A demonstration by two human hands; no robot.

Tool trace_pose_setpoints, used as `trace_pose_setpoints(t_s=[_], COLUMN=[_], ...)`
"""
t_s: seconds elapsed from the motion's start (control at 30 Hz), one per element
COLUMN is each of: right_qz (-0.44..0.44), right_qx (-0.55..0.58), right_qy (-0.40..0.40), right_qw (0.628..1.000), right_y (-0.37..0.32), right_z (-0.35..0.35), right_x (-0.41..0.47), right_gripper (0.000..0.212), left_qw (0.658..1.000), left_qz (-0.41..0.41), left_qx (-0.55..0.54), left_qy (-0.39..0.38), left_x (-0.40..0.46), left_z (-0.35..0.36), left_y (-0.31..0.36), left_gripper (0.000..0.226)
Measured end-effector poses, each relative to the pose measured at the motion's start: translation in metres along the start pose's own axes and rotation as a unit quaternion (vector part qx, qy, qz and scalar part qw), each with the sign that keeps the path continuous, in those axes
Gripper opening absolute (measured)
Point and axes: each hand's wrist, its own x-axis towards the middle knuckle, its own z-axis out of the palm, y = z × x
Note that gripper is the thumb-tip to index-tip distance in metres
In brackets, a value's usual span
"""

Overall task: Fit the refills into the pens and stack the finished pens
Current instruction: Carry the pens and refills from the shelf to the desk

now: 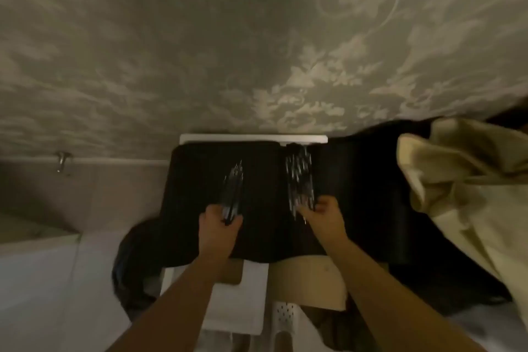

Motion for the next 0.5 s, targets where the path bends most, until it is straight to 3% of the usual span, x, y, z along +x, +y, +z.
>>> trace_pose_setpoints(t_s=[0.1,0.2,0.4,0.5], right_qz=[-0.058,-0.046,-0.036,-0.058], right_qx=[-0.043,-0.088,-0.162,-0.177], right_qy=[0.052,0.078,0.178,0.187], right_qw=[0.996,0.992,0.970,0.964], right_y=[-0.005,-0.007,-0.005,-0.001], right_z=[0.015,0.030,0.052,0.063], right_x=[0.036,0.065,0.085,0.085], right_gripper=[0.083,0.100,0.104,0.103], left_qw=[0.986,0.971,0.958,0.956], left_qz=[0.035,0.031,0.012,0.032], left_qx=[0.133,0.203,0.240,0.246], left_qy=[0.099,0.123,0.155,0.158], left_x=[0.028,0.046,0.070,0.074], left_z=[0.021,0.041,0.059,0.061], left_y=[0.007,0.014,0.018,0.015], left_gripper=[0.077,0.091,0.073,0.064])
